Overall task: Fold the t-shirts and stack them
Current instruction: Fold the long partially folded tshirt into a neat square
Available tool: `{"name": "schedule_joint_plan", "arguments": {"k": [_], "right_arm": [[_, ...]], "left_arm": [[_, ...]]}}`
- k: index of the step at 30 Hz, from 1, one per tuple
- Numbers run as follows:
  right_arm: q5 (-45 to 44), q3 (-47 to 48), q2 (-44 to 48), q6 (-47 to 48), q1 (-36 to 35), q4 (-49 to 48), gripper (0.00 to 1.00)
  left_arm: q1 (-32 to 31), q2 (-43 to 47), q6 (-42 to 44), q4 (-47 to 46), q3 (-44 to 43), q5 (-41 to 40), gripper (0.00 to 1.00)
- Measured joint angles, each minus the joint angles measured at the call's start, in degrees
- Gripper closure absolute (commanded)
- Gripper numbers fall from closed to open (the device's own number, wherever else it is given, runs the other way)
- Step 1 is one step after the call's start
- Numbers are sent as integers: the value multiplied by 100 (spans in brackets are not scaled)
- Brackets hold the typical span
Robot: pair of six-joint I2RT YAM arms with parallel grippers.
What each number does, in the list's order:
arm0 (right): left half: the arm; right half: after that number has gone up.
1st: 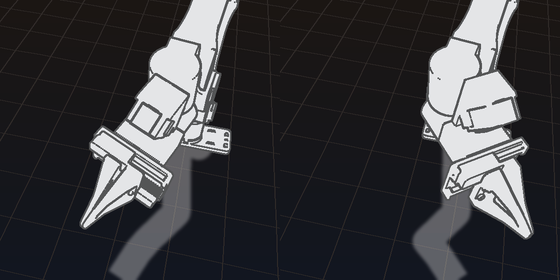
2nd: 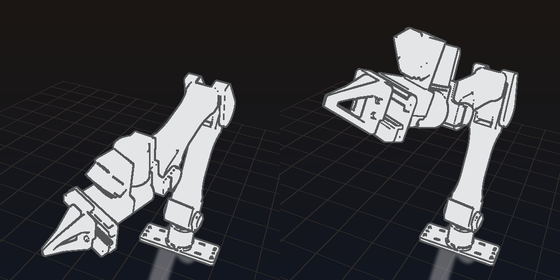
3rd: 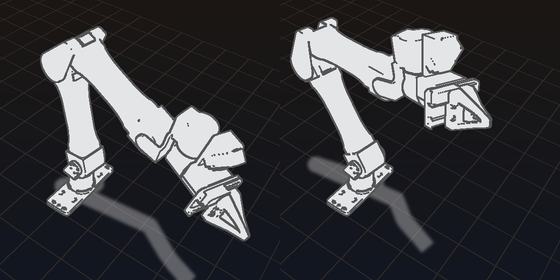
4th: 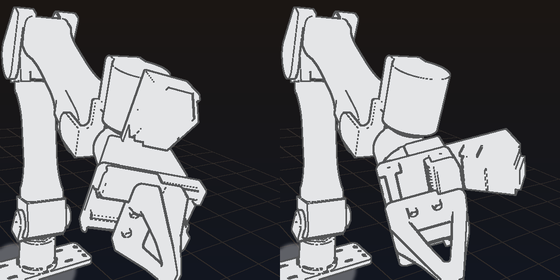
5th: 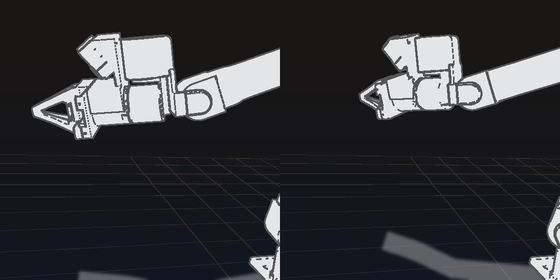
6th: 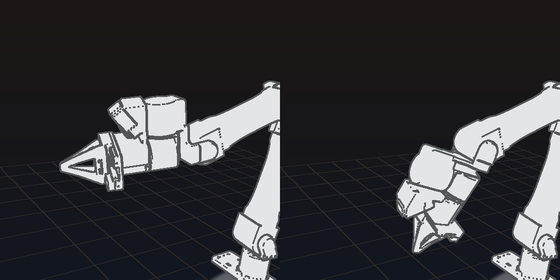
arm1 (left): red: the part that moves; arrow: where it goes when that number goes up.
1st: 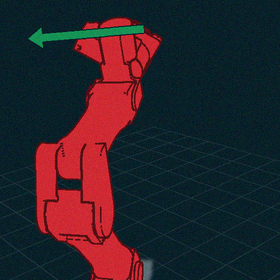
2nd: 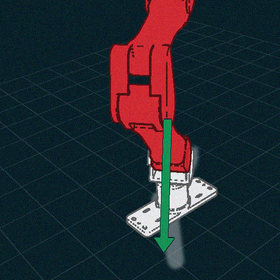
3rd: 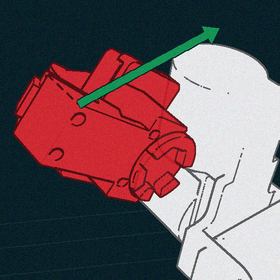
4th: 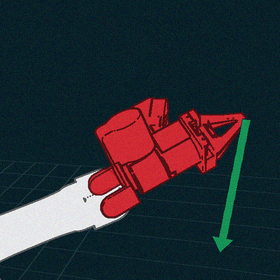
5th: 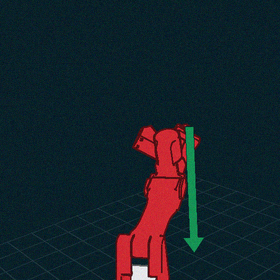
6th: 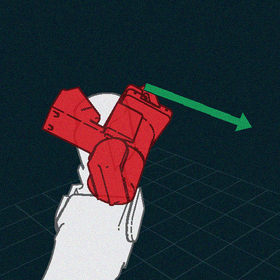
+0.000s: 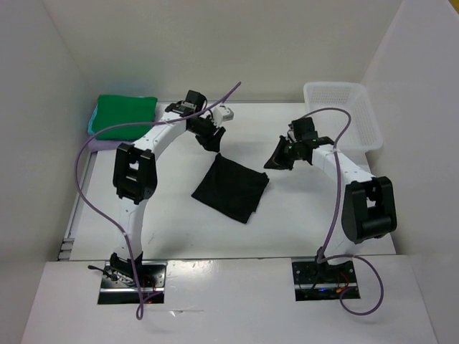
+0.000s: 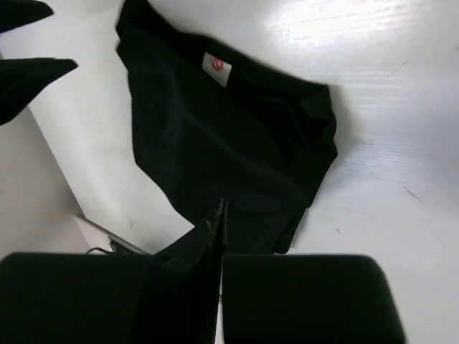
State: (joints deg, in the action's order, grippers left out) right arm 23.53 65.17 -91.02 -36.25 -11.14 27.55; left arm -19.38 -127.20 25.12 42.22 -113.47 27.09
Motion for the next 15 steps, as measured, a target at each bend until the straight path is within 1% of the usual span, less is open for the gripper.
{"name": "schedule_joint_plan", "arguments": {"k": [5,9,12,15], "right_arm": [[-63,-33,-518,-28,-317,33,100],[-188,111,-1180,-4,-323,87,100],[-339,181,-1506,37,-323,155,100],[-498,378,-1725,94,-323,214,100]], "left_arm": [[-267,66,278,129,83,643,43],[-511,85,321,57,299,765,43],[-568,85,273,-109,664,632,43],[-533,79,42,-345,981,122,43]]}}
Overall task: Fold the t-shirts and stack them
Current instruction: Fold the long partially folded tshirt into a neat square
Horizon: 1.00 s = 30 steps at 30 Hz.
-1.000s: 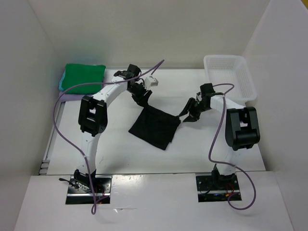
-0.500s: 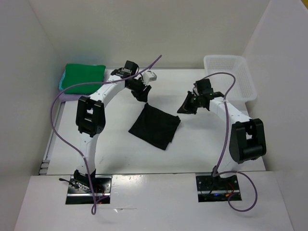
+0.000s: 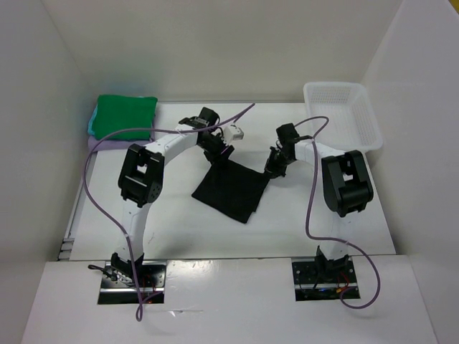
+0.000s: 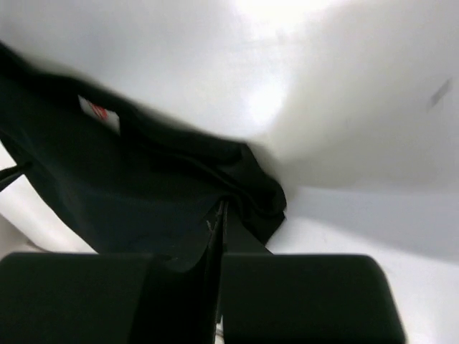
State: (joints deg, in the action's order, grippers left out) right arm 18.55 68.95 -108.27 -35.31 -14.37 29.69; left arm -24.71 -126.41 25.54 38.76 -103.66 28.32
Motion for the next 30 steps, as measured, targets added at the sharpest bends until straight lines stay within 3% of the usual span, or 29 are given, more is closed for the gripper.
{"name": "schedule_joint_plan", "arguments": {"k": [7,10,12,14,15,16,19,24,30], "right_arm": [[-247,922,-546,122,15,22,100],[-289,1368,-850,210,15,42,100],[-289,1650,-1047,273,15,81,100],[-293,1917,-1158,348,15,203,94],[-297,2041,-1169,376,15,280,86],[-326,2166,-1156,415,15,345,70],[-509,2321,-970,531,15,450,55],[-868,1899,-50,667,-2,656,52],[-1014,1005,1067,643,-2,852,52]], "left_arm": [[236,-7,-680,-664,173,-1193,43],[339,-7,-824,-776,177,-1416,35],[363,24,-898,-769,179,-1445,24],[404,125,-911,-684,179,-1311,14],[426,210,-894,-616,179,-1145,9],[457,308,-861,-525,179,-951,0],[616,654,-706,-212,214,-304,0],[872,1019,-476,-4,960,546,0],[1003,280,-702,323,1126,1298,0]]}}
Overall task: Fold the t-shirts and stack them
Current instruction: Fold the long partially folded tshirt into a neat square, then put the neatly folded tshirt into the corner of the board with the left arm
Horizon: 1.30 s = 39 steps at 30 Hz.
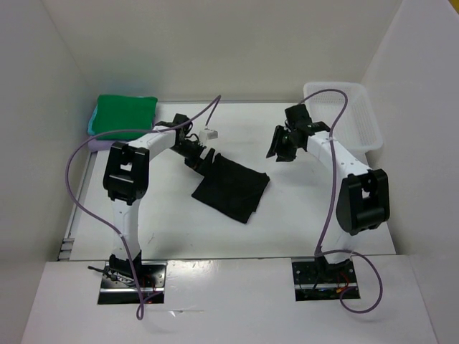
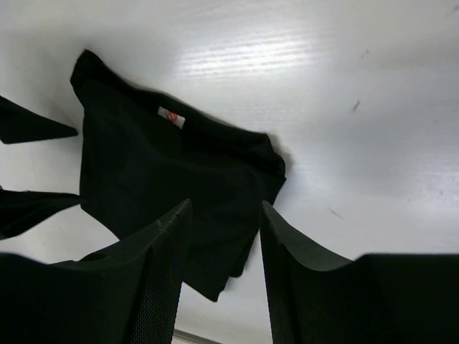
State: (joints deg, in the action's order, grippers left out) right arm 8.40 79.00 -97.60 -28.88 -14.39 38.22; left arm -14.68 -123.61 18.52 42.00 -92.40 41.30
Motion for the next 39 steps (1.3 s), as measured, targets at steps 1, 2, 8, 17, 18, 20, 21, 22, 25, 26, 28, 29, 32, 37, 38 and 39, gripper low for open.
{"name": "schedule_joint_plan", "arguments": {"k": [1,2,8,17,18,20,21,22,25,26,28,29,32,37,38,39], "right_arm": [[-9,-107,90,-17,0,37,52],[-13,-181,155,-26,0,68,52],[-72,-468,501,-175,0,214,52],[-201,-463,997,-280,0,378,52],[-210,-463,1012,-293,0,393,52],[-229,-463,1067,-304,0,426,52],[-245,-463,1091,-315,0,446,52],[-267,-463,1126,-323,0,472,52],[-339,-463,1224,-343,0,520,52],[-356,-463,1252,-345,2,533,52],[-376,-466,1314,-348,7,560,52],[-378,-466,1342,-350,20,566,52],[-400,-470,1427,-363,31,601,52],[-431,-485,1563,-365,136,629,52],[-437,-485,1580,-367,160,632,52],[-446,-485,1591,-367,179,636,52]], "left_arm": [[9,0,-50,2,-13,22,0],[13,-13,-83,0,-13,31,0],[-42,-149,-177,111,-129,184,0],[-555,-262,-319,149,-149,306,0],[-573,-284,-369,160,-179,315,8],[-570,-354,-420,162,-210,337,28],[-562,-409,-413,133,-216,315,61],[-549,-481,-483,131,-238,376,86],[-538,-817,-658,212,-310,669,100],[-538,-863,-702,280,-337,754,100],[-540,-920,-734,363,-402,813,100],[-540,-933,-750,393,-426,828,100],[-542,-920,-809,407,-437,787,100],[-629,-428,-739,256,-345,-431,100],[-651,-278,-658,160,-345,-898,100],[-654,-138,-597,48,-348,-1314,100]]}}
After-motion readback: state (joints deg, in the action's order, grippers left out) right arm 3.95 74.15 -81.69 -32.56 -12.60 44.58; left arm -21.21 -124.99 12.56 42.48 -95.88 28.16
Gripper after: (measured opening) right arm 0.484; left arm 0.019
